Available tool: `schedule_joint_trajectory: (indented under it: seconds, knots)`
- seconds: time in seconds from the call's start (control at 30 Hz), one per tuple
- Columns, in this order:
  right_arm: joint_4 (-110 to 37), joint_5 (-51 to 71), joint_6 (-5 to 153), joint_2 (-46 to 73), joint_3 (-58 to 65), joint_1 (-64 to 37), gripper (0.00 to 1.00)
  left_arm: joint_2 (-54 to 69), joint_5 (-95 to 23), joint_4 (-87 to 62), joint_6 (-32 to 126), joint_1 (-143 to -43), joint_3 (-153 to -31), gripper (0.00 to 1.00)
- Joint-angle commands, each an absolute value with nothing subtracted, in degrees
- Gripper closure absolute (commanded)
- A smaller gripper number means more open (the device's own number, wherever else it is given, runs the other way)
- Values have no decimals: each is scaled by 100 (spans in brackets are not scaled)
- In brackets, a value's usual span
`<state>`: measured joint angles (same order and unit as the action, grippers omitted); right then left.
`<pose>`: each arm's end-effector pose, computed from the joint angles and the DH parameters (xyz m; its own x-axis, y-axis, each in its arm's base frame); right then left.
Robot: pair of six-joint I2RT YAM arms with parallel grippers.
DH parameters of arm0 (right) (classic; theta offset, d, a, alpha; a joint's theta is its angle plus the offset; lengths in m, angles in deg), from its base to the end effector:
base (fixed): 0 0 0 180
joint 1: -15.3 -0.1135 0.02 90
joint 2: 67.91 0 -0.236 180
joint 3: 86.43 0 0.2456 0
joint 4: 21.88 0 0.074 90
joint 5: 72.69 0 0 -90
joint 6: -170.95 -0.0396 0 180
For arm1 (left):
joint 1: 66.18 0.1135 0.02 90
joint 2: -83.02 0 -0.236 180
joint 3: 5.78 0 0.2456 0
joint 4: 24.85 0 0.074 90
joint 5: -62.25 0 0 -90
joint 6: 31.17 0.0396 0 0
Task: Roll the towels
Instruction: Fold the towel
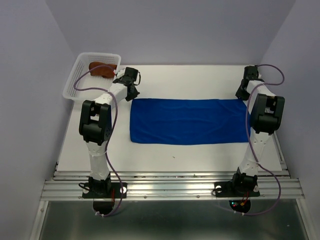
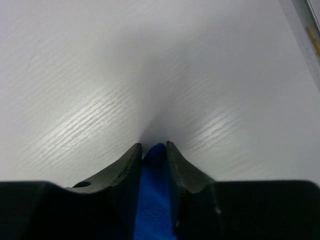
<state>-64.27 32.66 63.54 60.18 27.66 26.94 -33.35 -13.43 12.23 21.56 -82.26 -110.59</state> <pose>0.4543 -0.1043 0.1464 -0.6772 0.4341 -0.5941 0.5667 0.8227 -0.0447 0.4252 -0.1124 0.1914 -0.6413 -0.4258 -0.6383 -0.3481 0.9028 -0.2524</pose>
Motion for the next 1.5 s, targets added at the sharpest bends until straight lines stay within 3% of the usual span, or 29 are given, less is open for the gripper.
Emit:
schedule_joint_trajectory:
  seconds: [0.0,0.17,0.47,0.9,1.13,1.47]
  knots:
    - [-6476,3322,6407,6217,2923,2725,71,-2886,-1299,1179,2218,-8253,-11001,100]
    - [-6467,3375,6477,6085,2932,2725,92,-2825,-1290,1162,2175,-8244,-11018,100]
    - [-6292,3963,6688,5611,3072,2725,94,-2702,-1185,960,2244,-8253,-11194,100]
    - [-5747,3366,6935,5338,3248,2840,99,-2948,-983,837,2438,-8183,-11940,100]
    - [-5177,3330,6786,3811,2028,2840,99,-1701,-807,-59,2500,-8192,-10828,100]
    - [-5052,3857,6531,612,140,2840,99,897,-395,-279,2385,-8271,-9350,100]
